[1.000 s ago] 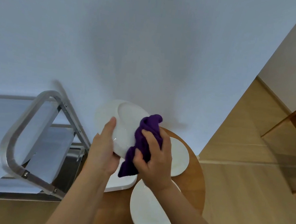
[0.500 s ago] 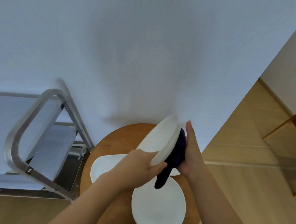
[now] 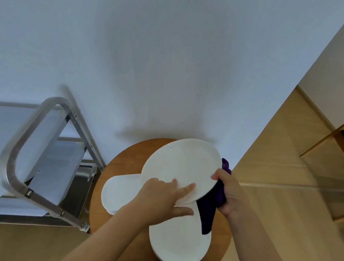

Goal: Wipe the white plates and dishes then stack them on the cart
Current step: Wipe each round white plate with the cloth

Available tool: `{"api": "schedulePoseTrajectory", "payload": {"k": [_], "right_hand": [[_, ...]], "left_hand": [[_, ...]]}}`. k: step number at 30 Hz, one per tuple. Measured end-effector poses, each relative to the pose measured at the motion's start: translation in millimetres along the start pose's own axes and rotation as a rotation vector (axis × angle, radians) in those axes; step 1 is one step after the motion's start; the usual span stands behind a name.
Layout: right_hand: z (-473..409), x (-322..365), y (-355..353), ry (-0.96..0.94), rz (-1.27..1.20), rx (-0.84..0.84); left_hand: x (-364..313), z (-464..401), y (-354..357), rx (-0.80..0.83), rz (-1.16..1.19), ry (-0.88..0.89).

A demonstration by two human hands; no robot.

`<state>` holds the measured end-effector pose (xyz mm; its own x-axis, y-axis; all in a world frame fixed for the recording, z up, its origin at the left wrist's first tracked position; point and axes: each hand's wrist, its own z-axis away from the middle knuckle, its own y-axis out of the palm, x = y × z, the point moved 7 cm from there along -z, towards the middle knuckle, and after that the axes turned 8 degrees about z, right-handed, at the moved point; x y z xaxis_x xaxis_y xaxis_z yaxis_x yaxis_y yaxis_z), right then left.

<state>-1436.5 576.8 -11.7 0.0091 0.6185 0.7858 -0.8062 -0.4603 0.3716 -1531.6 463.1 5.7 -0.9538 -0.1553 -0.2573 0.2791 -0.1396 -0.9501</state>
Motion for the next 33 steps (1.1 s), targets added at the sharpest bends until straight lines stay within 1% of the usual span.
{"api": "schedulePoseTrajectory", "payload": {"k": [1,2,3,4,5,6,7,8,9,10,11,13,15,17,21,26,29,33], "right_hand": [[-0.6,-2.8,-4.5,-0.020,-0.010,-0.008],[-0.8,-6.5,-10.3,-0.024,-0.018,-0.013],[-1.1,-11.5,-17.1,-0.011,-0.024,-0.014],[-1.3,-17.0,-23.4,0.014,-0.020,-0.013],[-0.2,-22.3,-29.4,0.043,0.004,-0.018],[0.2,-28.0,-35.8,0.073,0.042,-0.033],[0.9,-32.3,-41.1,0.099,0.085,-0.050],[0.5,-36.1,-45.8,0.118,0.128,-0.071],[-0.3,-39.8,-50.0,0.136,0.160,-0.095],[-1.9,-42.8,-53.7,0.146,0.183,-0.123],[-3.9,-45.2,-57.9,0.148,0.205,-0.156],[-9.2,-47.1,-68.4,0.117,0.272,-0.243],[-13.9,-46.3,-79.8,0.049,0.393,-0.321],[-18.6,-49.3,-89.1,0.014,0.491,-0.345],[-25.8,-66.8,-106.0,0.066,0.478,-0.381],[-35.3,-88.9,-111.8,0.092,0.585,-0.322],[-40.3,-97.8,-114.7,0.133,0.627,-0.315],[-44.6,-105.0,-119.8,0.128,0.642,-0.318]], "left_hand": [[10.4,3.5,-1.0,-0.009,0.163,-0.073],[21.5,7.8,-4.3,-0.067,0.323,-0.138],[34.8,12.1,-7.1,-0.171,0.418,-0.203],[49.5,16.7,-9.1,-0.297,0.459,-0.288],[66.6,21.3,-7.7,-0.384,0.515,-0.413],[83.1,25.7,-1.1,-0.418,0.656,-0.566],[94.7,28.0,11.4,-0.402,0.893,-0.711],[99.7,27.7,27.9,-0.365,1.149,-0.810],[100.7,27.4,42.2,-0.319,1.313,-0.869],[101.1,28.5,50.8,-0.284,1.359,-0.893],[101.8,29.6,59.6,-0.266,1.369,-0.908],[101.7,32.7,74.2,-0.299,1.399,-0.931],[98.1,35.9,88.6,-0.341,1.416,-0.961],[93.0,38.9,103.1,-0.353,1.415,-1.024],[85.5,38.3,140.2,-0.308,1.408,-1.103],[81.1,34.7,177.4,-0.286,1.383,-1.208],[79.5,34.9,195.0,-0.270,1.373,-1.265],[74.2,37.6,211.4,-0.266,1.335,-1.286]]}}
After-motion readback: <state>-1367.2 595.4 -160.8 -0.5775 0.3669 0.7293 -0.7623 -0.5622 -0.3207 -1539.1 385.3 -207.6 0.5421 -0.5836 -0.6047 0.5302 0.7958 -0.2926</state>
